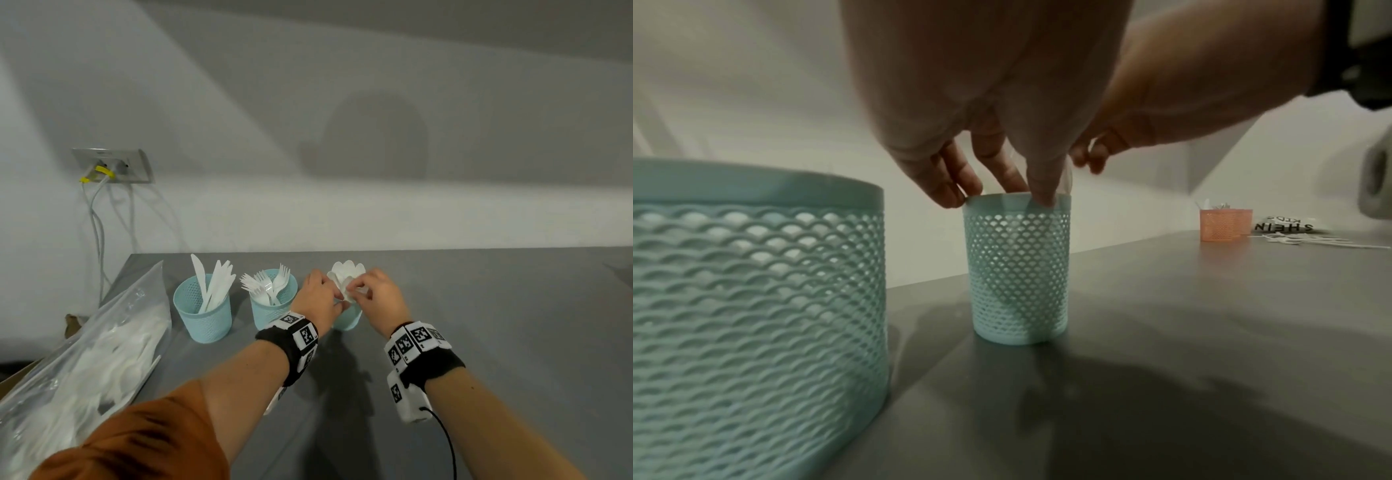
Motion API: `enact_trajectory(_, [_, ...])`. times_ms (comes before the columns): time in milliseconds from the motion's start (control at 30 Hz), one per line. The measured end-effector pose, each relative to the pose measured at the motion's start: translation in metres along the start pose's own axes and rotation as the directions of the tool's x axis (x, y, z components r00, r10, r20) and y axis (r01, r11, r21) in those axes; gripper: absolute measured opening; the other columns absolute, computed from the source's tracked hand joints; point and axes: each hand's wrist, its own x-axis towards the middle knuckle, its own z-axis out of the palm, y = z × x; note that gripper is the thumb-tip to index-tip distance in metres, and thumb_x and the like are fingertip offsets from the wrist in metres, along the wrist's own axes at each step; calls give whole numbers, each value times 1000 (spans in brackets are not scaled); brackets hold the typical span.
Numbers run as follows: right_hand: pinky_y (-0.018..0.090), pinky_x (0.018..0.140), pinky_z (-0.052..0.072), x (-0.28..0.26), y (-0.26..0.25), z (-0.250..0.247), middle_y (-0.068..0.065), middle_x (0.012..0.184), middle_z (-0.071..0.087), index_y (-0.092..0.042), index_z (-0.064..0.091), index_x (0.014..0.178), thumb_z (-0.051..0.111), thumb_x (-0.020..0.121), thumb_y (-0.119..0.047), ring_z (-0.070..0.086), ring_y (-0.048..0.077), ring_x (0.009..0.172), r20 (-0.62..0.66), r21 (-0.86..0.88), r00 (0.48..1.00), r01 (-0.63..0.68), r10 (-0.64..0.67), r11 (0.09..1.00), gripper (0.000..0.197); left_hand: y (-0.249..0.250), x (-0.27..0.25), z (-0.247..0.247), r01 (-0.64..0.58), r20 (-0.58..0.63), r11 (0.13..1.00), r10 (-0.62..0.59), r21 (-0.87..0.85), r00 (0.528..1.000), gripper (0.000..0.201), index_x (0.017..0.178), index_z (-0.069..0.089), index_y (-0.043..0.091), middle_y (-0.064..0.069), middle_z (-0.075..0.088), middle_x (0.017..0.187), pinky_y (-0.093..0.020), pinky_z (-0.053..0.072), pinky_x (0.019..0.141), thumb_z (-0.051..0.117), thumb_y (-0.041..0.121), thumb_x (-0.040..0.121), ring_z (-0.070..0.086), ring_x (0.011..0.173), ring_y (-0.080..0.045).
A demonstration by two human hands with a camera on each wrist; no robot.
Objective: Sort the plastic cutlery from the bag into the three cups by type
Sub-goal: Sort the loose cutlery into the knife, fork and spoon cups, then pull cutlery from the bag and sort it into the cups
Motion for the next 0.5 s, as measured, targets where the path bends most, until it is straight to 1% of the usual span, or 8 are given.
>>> enact_trajectory(67, [17, 79, 41, -2, 10, 0, 2, 96, 55, -5, 72, 93, 60, 84, 2, 52, 7, 78, 14, -54, 1000, -21, 22, 998, 16, 1, 1, -1, 8, 13, 1000, -8, -1, 1000, 30, 107, 65, 13, -7, 44, 121, -27, 33, 105, 61, 37, 88, 39, 119, -21])
enact_trajectory(133, [20, 84, 41, -3, 14, -3, 10, 105, 58, -5, 72, 98, 56, 85, 4, 54, 17, 89, 28, -82, 998, -53, 56, 995, 22, 4, -1, -5, 14, 31, 1000, -14, -3, 999, 30, 109, 64, 13, -8, 45, 122, -29, 35, 105, 62, 35, 88, 40, 120, -22])
enact_trajectory(233, [33, 91, 46, -8, 4, -3, 8, 112, 54, -12, 69, 104, 52, 83, 1, 55, 22, 102, 10, -147, 998, -65, 68, 987, 29, 4, -11, -15, -2, 76, 1000, 3, -9, 997, 35, 119, 58, 17, -6, 46, 127, -35, 38, 104, 61, 33, 88, 42, 123, -23])
enact_trajectory(267, [35, 91, 47, -10, -4, -2, 7, 114, 52, -14, 68, 105, 51, 82, 0, 54, 23, 105, -4, -169, 998, -63, 63, 984, 32, 2, -17, -21, -18, 77, 1000, 19, -14, 997, 36, 121, 56, 19, -4, 46, 128, -36, 40, 102, 60, 32, 88, 43, 122, -21])
enact_trajectory(333, [36, 91, 47, -14, -25, 3, 7, 115, 52, -15, 66, 106, 50, 82, -1, 53, 24, 107, -22, -176, 1000, -12, 8, 984, 32, -5, -34, -36, -32, 36, 999, 34, -43, 999, 33, 120, 57, 23, 0, 51, 125, -36, 43, 98, 58, 30, 88, 47, 119, -18])
enact_trajectory(367, [35, 91, 46, -16, -37, 8, 7, 113, 54, -15, 67, 104, 51, 83, -2, 54, 23, 106, -16, -153, 999, 39, -42, 987, 30, -10, -44, -45, -28, -3, 998, 28, -59, 1000, 30, 118, 59, 25, 2, 54, 121, -35, 44, 96, 58, 30, 89, 50, 116, -16])
enact_trajectory(433, [32, 91, 44, -22, -65, 23, 7, 105, 59, -14, 68, 99, 52, 84, -3, 55, 21, 100, 34, -75, 988, 155, -153, 985, 24, -24, -67, -64, 11, -96, 998, -17, -62, 995, 22, 109, 62, 28, 6, 59, 112, -34, 47, 90, 57, 33, 89, 54, 107, -13])
enact_trajectory(500, [25, 85, 42, -29, -93, 43, 3, 101, 62, -15, 68, 98, 50, 87, -5, 55, 15, 90, 103, 4, 972, 212, -211, 977, 23, -45, -92, -86, 86, -193, 992, -102, -88, 976, 14, 99, 64, 32, 10, 61, 102, -33, 49, 82, 56, 37, 89, 59, 97, -10])
